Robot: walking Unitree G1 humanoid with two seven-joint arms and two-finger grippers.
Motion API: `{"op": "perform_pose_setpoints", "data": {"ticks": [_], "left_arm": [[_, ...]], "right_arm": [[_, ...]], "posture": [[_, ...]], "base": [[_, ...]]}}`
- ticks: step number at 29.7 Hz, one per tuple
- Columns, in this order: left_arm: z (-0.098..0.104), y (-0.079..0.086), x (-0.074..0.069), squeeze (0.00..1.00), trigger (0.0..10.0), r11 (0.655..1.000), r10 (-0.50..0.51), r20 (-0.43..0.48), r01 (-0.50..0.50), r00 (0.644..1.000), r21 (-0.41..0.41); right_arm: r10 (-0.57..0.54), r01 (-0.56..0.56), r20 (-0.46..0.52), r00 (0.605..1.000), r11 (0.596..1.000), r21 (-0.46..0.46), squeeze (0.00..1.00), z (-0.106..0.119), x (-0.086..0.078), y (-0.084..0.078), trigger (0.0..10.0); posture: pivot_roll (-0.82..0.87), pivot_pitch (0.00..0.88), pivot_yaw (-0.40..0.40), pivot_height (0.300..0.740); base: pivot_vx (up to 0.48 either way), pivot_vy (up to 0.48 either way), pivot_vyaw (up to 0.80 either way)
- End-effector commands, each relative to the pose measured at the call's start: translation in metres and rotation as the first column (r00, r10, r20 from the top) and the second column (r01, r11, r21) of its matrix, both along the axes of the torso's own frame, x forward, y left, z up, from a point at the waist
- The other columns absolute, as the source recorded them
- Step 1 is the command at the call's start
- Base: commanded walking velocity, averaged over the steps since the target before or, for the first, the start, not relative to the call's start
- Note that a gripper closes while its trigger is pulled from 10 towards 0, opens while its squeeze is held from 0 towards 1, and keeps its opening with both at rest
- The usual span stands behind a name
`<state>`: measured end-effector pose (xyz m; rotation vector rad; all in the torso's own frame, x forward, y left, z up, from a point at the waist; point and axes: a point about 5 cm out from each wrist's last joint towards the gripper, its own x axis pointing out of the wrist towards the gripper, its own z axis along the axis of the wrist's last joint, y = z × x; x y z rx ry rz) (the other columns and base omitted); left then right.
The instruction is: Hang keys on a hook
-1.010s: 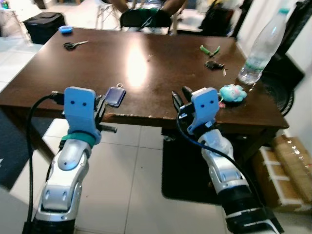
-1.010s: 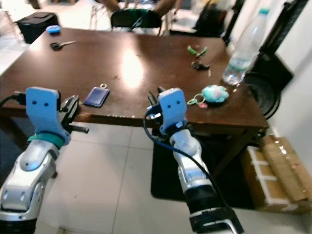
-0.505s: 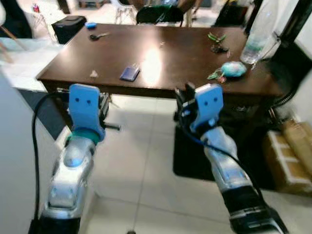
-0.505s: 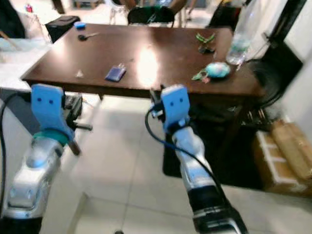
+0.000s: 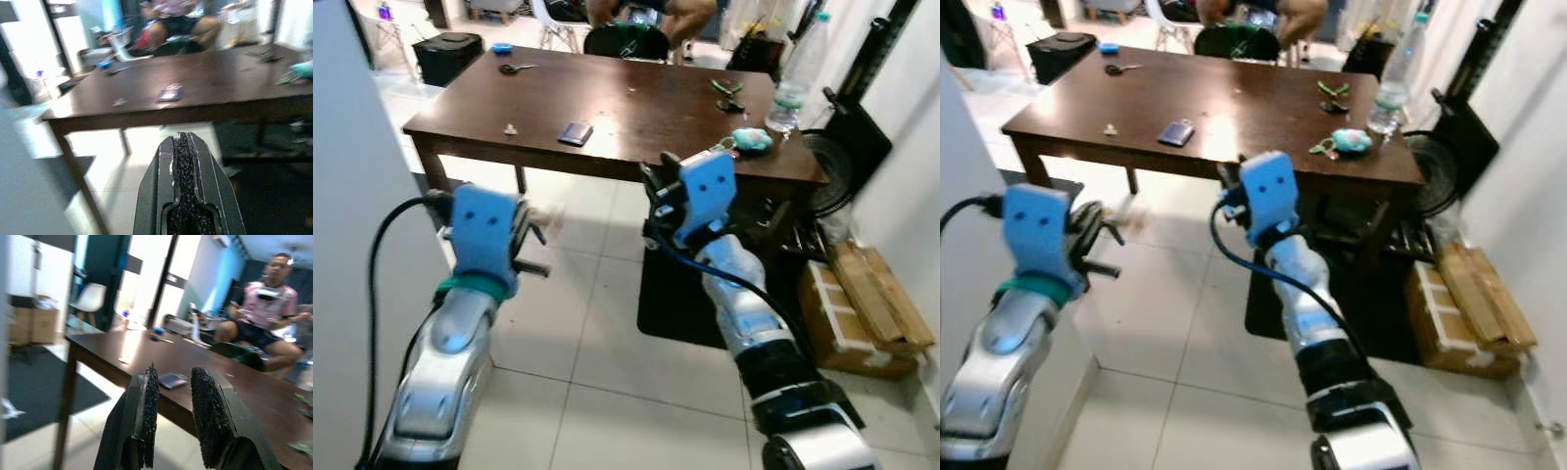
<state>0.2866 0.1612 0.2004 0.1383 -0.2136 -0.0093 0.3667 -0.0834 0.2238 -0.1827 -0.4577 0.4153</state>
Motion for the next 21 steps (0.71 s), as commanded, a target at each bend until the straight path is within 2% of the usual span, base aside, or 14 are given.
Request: {"op": "perform_pose_setpoints", "data": {"ticks": [1, 3, 4, 5, 6, 8, 10, 15, 17, 19, 21], "left_arm": [[0.001, 0.0, -0.001, 0.0, 10.0, 1.0, 0.007, -0.002, -0.007, 1.0, 0.007], [0.001, 0.0, -0.001, 0.0, 10.0, 1.0, 0.007, -0.002, -0.007, 1.0, 0.007], [0.005, -0.005, 0.007, 0.0, 10.0, 1.0, -0.022, 0.012, 0.022, 1.0, 0.008], [0.005, -0.005, 0.007, 0.0, 10.0, 1.0, -0.022, 0.012, 0.022, 1.0, 0.008], [0.014, -0.017, 0.021, 0.0, 10.0, 0.996, -0.086, 0.039, 0.086, 0.996, 0.007], [0.019, -0.024, 0.029, 0.0, 10.0, 0.993, -0.121, 0.048, 0.121, 0.991, 0.008], [0.019, -0.026, 0.031, 0.0, 10.0, 0.992, -0.129, 0.048, 0.129, 0.99, 0.008], [0.019, -0.042, 0.038, 0.0, 10.0, 0.981, -0.192, 0.032, 0.192, 0.981, -0.002], [0.019, -0.045, 0.039, 0.0, 10.0, 0.979, -0.206, 0.029, 0.206, 0.978, -0.001], [0.02, -0.052, 0.042, 0.0, 10.0, 0.974, -0.227, 0.038, 0.227, 0.973, 0.014], [0.021, -0.049, 0.043, 0.0, 10.0, 0.977, -0.215, 0.044, 0.214, 0.976, 0.013]], "right_arm": [[-0.002, 0.002, -0.02, 1.0, 1.0, -0.002, 0.0, -0.005, 0.001, -0.002, 10.0], [-0.002, 0.002, -0.021, 1.0, 1.0, -0.002, 0.0, -0.005, 0.001, -0.002, 10.0], [-0.031, 0.031, -0.016, 0.999, 1.0, 0.005, 0.0, -0.006, -0.002, -0.007, 10.0], [-0.031, 0.031, -0.016, 0.999, 1.0, 0.005, 0.0, -0.006, -0.002, -0.007, 10.0], [-0.084, 0.084, -0.007, 0.996, 0.996, 0.015, 0.0, -0.01, -0.007, -0.02, 10.0], [-0.114, 0.114, -0.003, 0.993, 0.993, 0.015, 0.0, -0.013, -0.009, -0.029, 10.0], [-0.122, 0.122, -0.002, 0.993, 0.992, 0.014, 0.0, -0.014, -0.009, -0.031, 10.0], [-0.188, 0.188, 0.021, 0.982, 0.982, 0.002, 0.0, -0.015, -0.013, -0.05, 10.0], [-0.198, 0.198, 0.03, 0.98, 0.98, -0.002, 0.0, -0.013, -0.013, -0.053, 10.0], [-0.234, 0.234, 0.031, 0.972, 0.972, 0.006, 0.0, -0.01, -0.011, -0.065, 10.0], [-0.237, 0.237, 0.029, 0.971, 0.971, 0.004, 0.0, -0.009, -0.009, -0.066, 10.0]], "posture": [[0.04, 0.0, 0.006, 0.74], [0.04, 0.0, 0.006, 0.74], [-0.05, 0.001, 0.08, 0.74], [-0.05, 0.001, 0.08, 0.74], [-0.08, 0.0, 0.101, 0.74], [-0.1, 0.0, 0.117, 0.74], [-0.1, 0.0, 0.122, 0.74], [-0.18, 0.0, 0.169, 0.74], [-0.18, 0.0, 0.169, 0.74], [-0.16, 0.0, 0.157, 0.74], [-0.14, 0.0, 0.138, 0.74]], "base": [[0.0, 0.0, 0.0], [0.0, 0.0, 0.0], [0.0, 0.0, 0.0], [0.0, 0.0, 0.0], [0.0, 0.0, 0.0], [0.0, 0.0, 0.0], [0.0, 0.0, 0.0], [0.0, 0.0, 0.0], [0.0, 0.0, 0.0], [0.0, 0.0, 0.0], [0.0, 0.0, 0.0]]}}
